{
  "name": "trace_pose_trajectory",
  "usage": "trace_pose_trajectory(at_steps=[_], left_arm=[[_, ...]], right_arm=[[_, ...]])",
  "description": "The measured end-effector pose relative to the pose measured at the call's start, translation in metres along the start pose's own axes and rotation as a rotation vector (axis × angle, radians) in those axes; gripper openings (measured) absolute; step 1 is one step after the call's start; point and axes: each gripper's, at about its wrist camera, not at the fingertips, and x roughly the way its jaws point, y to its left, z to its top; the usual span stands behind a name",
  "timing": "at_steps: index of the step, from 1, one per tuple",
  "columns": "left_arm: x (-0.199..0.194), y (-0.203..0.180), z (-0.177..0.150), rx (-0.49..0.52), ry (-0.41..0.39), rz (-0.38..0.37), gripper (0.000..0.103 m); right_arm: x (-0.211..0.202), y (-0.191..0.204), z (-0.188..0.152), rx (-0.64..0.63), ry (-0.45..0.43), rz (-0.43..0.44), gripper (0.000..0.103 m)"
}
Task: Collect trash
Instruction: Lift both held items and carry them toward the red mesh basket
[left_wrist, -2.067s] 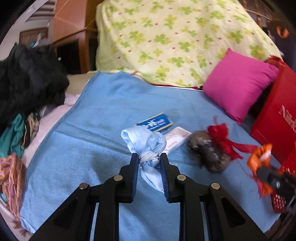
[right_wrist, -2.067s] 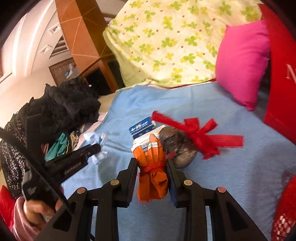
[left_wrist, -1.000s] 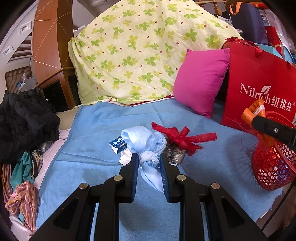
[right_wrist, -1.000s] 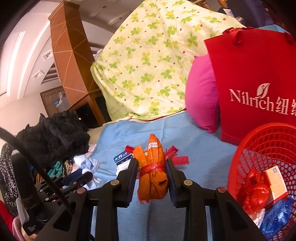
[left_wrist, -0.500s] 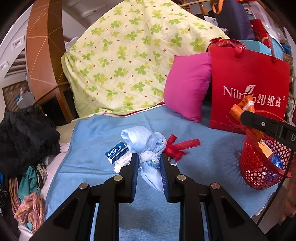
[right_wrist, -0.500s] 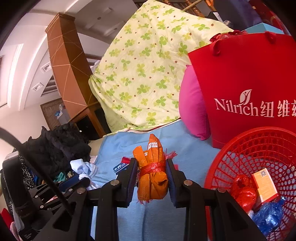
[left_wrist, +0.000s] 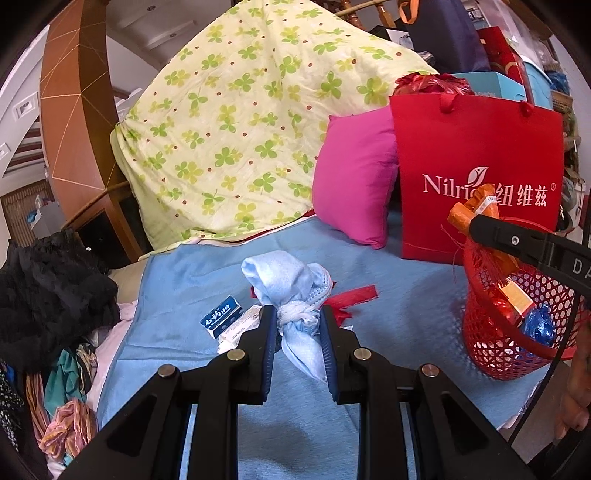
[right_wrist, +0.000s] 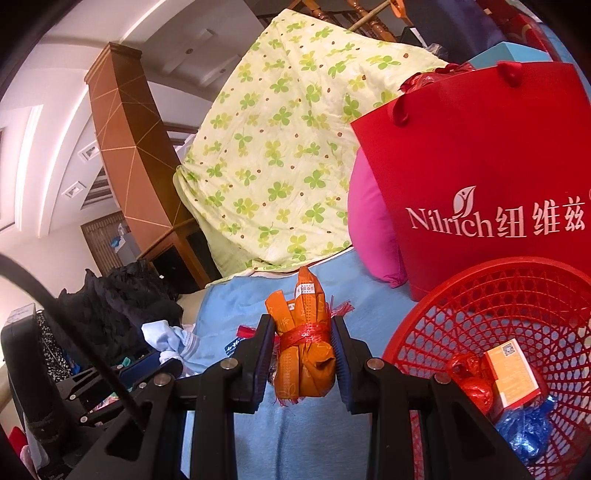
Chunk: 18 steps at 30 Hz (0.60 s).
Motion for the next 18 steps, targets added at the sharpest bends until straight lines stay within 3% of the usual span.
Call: trace_pose_trajectory(at_steps=[18], left_arm=[[-0.006,-0.038,0.010,0.057,-0.010,-0.031,0.025]], right_arm=[[-0.028,-0.033,0.008,0.043,-0.042,-0.021,0.033]])
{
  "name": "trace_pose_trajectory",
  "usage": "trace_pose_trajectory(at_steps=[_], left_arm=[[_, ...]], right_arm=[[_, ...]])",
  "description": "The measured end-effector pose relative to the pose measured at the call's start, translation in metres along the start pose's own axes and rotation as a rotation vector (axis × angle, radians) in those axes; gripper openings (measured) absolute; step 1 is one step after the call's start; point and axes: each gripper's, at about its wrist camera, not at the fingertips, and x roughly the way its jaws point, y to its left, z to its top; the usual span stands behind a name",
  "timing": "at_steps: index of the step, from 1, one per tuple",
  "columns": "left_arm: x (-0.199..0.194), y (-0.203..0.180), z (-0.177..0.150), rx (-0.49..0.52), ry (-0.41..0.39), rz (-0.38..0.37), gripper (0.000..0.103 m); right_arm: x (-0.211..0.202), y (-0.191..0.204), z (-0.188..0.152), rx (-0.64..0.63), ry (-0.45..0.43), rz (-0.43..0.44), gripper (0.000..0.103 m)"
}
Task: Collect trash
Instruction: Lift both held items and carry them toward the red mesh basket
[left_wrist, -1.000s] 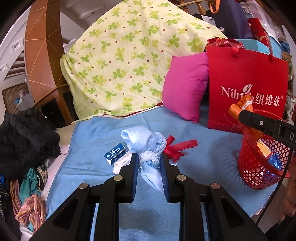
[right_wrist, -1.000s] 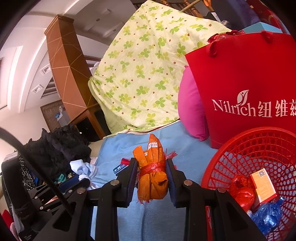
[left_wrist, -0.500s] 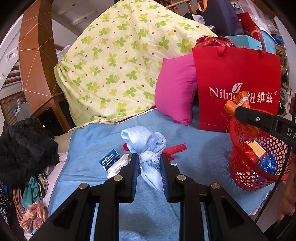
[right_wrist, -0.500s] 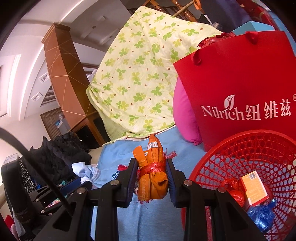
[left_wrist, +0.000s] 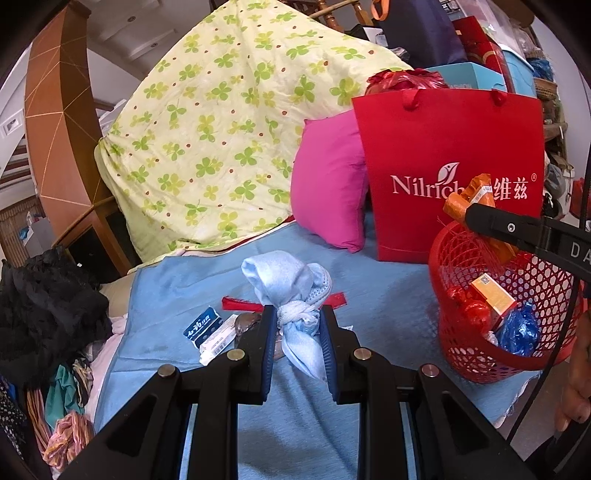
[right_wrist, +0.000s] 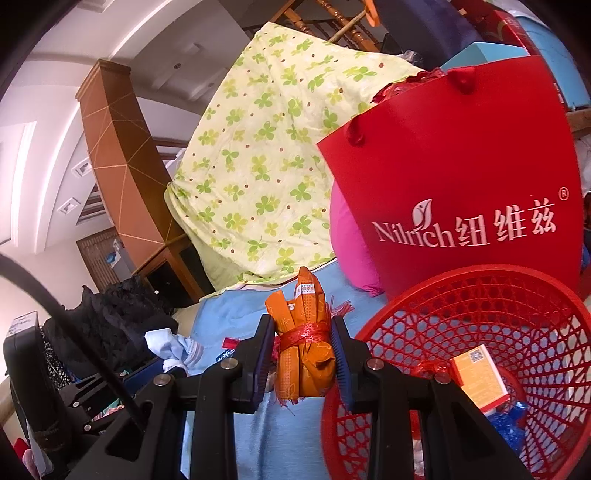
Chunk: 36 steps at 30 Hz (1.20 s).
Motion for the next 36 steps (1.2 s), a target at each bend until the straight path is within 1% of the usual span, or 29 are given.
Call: trace_pose_trajectory(at_steps=[7,11,25,32,36], left_arm=[[-0.005,-0.016,0.006,0.020,-0.013,-0.017,0.025],[-0.008,-0.025,0.011,0.025,-0.023,-0.041,0.025],[-0.017,-0.055,0.024,0.069,-0.052,-0.072,0.025],[-0.023,-0.064,0.031,0.053,-0.073,-0.146,0.025],[-0.022,-0.070,0.034,0.020,-0.068,-0.245,0.025]], right_arm=[[-0.010,-0.016,0.004,0.024,-0.020,-0.015,0.033],[-0.015,-0.023,0.006,0.033,-0.028,-0.025,0.033],[-0.034,-0.053,0.011,0.072,-0.054,-0.061,0.033],[-0.044,-0.072,0.014,0.110,-0.069,-0.082,0.033],[-0.046,-0.084,0.015,0.148,-0.066,-0.093,0.033]])
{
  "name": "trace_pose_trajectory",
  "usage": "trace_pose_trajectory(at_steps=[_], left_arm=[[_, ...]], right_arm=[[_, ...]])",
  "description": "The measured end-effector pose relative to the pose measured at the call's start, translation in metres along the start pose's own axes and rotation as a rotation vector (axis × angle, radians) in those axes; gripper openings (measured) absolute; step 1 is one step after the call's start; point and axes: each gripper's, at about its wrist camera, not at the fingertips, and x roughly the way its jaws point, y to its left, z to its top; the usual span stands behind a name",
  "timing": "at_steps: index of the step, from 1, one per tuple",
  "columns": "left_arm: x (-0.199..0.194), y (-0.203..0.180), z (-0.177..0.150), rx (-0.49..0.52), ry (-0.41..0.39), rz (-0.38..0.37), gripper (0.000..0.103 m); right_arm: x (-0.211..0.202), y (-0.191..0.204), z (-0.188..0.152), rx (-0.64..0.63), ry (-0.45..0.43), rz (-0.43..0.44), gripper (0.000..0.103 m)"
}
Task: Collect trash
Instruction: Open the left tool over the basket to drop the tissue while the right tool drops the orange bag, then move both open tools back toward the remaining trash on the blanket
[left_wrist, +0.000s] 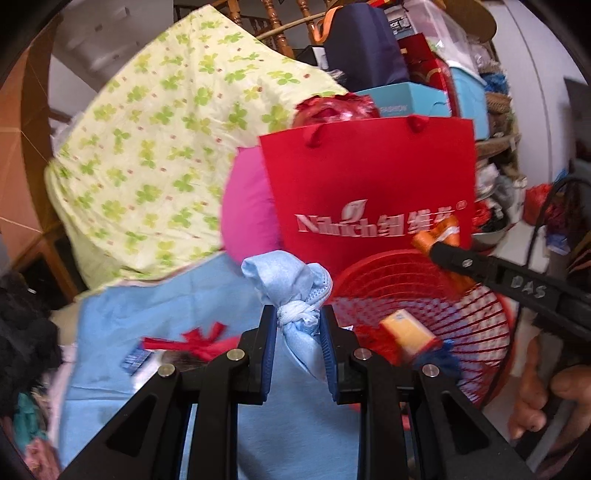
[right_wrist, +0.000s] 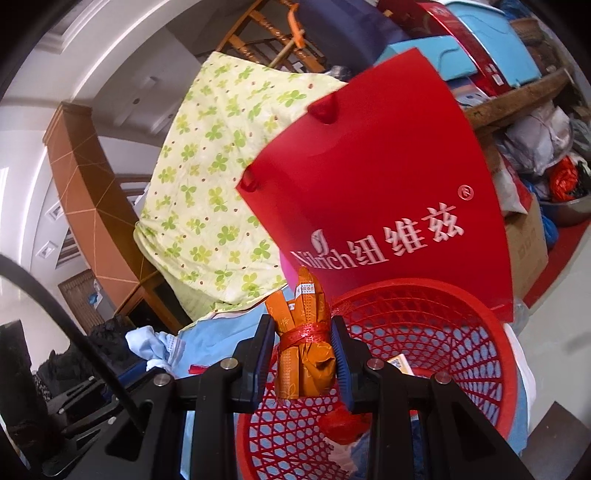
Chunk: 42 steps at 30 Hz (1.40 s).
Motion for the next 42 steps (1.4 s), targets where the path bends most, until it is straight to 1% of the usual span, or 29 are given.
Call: trace_pose_trajectory(at_steps=[4,8,10,12,13,14,15,16,19,21,24,27,29,33,36,38,42], left_arm=[[0.012,-0.008,0.001,-0.045,0.028,-0.127,0.026],[0.027,-0.018,-0.002,-0.069,0.049,-0.220,0.026],[0.034,-0.022,-0.003,-0.090,0.065,-0.268,0.030],[0.041,-0.026,-0.006,-0.098,0.084,-0.292,0.046],[0.042,-0.028,-0.007,-0.099,0.086,-0.289,0.062],[0.041,-0.028,-0.010,-0.099,0.076,-0.280,0.065],[0.039,-0.027,-0.012,-0.096,0.067,-0.274,0.065],[0.037,-0.025,-0.013,-0.090,0.064,-0.271,0.065],[0.035,-0.016,-0.019,-0.083,0.062,-0.245,0.066],[0.032,-0.003,-0.024,-0.104,0.061,-0.215,0.066],[0.027,0.020,-0.035,-0.137,0.061,-0.182,0.069],[0.020,0.045,-0.053,-0.136,0.067,-0.106,0.070],[0.016,0.068,-0.069,-0.145,0.074,-0.046,0.070],[0.010,0.114,-0.099,-0.176,0.099,0.054,0.070],[0.005,0.152,-0.122,-0.211,0.119,0.136,0.070],[0.001,0.175,-0.135,-0.235,0.130,0.182,0.070],[0.001,0.218,-0.155,-0.295,0.151,0.252,0.070]], right_arm=[[0.001,-0.013,0.002,0.048,0.012,-0.018,0.033],[0.003,-0.025,0.004,0.102,0.024,-0.037,0.034],[0.004,-0.031,0.004,0.134,0.035,-0.045,0.034],[0.007,-0.036,0.005,0.161,0.045,-0.060,0.035],[0.008,-0.040,0.004,0.183,0.056,-0.064,0.036],[0.009,-0.041,0.004,0.194,0.061,-0.065,0.047],[0.009,-0.044,0.004,0.213,0.062,-0.069,0.066],[0.008,-0.045,0.004,0.224,0.052,-0.071,0.069],[0.001,-0.040,0.005,0.203,0.000,-0.073,0.069],[-0.003,-0.034,0.005,0.175,-0.027,-0.080,0.069],[-0.008,-0.012,0.004,0.089,-0.078,-0.092,0.069],[-0.009,0.012,0.002,0.016,-0.115,-0.063,0.069],[-0.007,0.030,-0.002,-0.030,-0.126,-0.042,0.069],[-0.001,0.072,-0.015,-0.116,-0.145,0.047,0.069],[0.006,0.107,-0.030,-0.189,-0.135,0.117,0.069],[0.015,0.127,-0.041,-0.226,-0.103,0.166,0.069],[0.049,0.161,-0.069,-0.275,0.032,0.211,0.069]])
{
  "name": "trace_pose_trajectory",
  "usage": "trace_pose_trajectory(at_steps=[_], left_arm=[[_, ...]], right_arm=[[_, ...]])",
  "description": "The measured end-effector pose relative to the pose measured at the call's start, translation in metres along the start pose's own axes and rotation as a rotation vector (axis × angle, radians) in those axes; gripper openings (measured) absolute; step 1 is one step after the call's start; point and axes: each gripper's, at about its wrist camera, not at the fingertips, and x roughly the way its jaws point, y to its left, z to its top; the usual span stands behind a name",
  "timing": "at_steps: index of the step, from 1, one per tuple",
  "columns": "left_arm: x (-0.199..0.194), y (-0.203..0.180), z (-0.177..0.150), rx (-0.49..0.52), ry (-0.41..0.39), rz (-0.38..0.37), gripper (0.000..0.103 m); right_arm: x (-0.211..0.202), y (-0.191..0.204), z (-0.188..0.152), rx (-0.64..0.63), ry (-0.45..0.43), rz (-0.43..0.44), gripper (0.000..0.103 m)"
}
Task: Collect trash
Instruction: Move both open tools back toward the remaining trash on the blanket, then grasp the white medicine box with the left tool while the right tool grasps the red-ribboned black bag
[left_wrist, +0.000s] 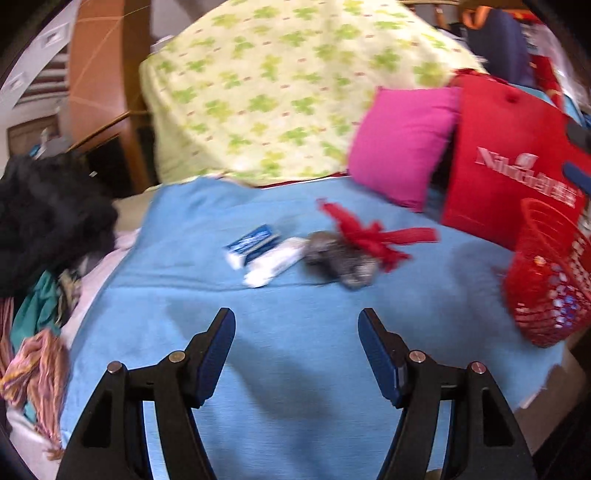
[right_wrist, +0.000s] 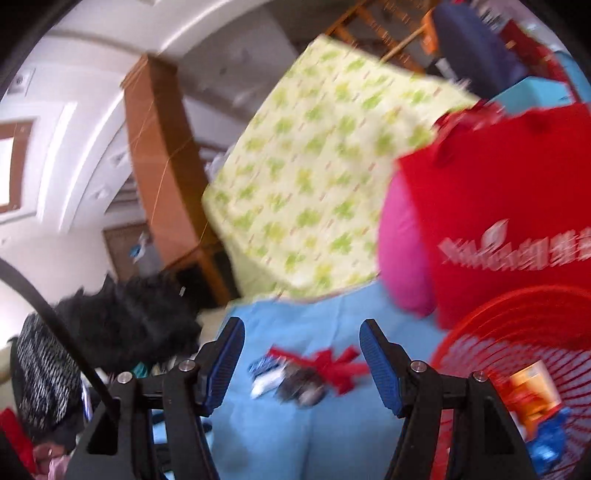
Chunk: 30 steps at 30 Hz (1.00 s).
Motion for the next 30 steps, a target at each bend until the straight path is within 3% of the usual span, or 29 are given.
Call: trace_pose_trajectory(at_steps=[5,11,14,19,23,27,30], left_arm=[[0.022,0.032,0.003,-0.025,0.012,0.044,0.070],[0.069,0.049,0.006,-0.049,0.045,0.013,0.070],[0.097,0.055,0.006,-0.073,0.108,0.000,0.070],[0.127,0.058,0.018,-0.083,0.124,-0.041,0.070],[0.152,0.070,0.023,-0.147,0.166,-0.078,0.070],[0.163,0.074,0.030,-0.154,0.163,-0.098,0.070],[0.172,0.072,0.036,-0.135,0.156,-0.117,0.070]], right_arm=[[0.062,0.023,-0.033,-0.031,0.210,-0.014,0.068],[0.129,0.025,-0.068,-0.068,0.395,-0.063,0.067],[0.155,0.017,-0.081,-0.067,0.449,-0.077,0.066],[0.199,0.002,-0.092,-0.057,0.495,-0.112,0.064],[0.229,-0.009,-0.098,-0.038,0.522,-0.124,0.063],[0.253,-0.017,-0.100,-0.020,0.533,-0.142,0.064],[0.269,-0.023,-0.102,0.027,0.547,-0.102,0.064]])
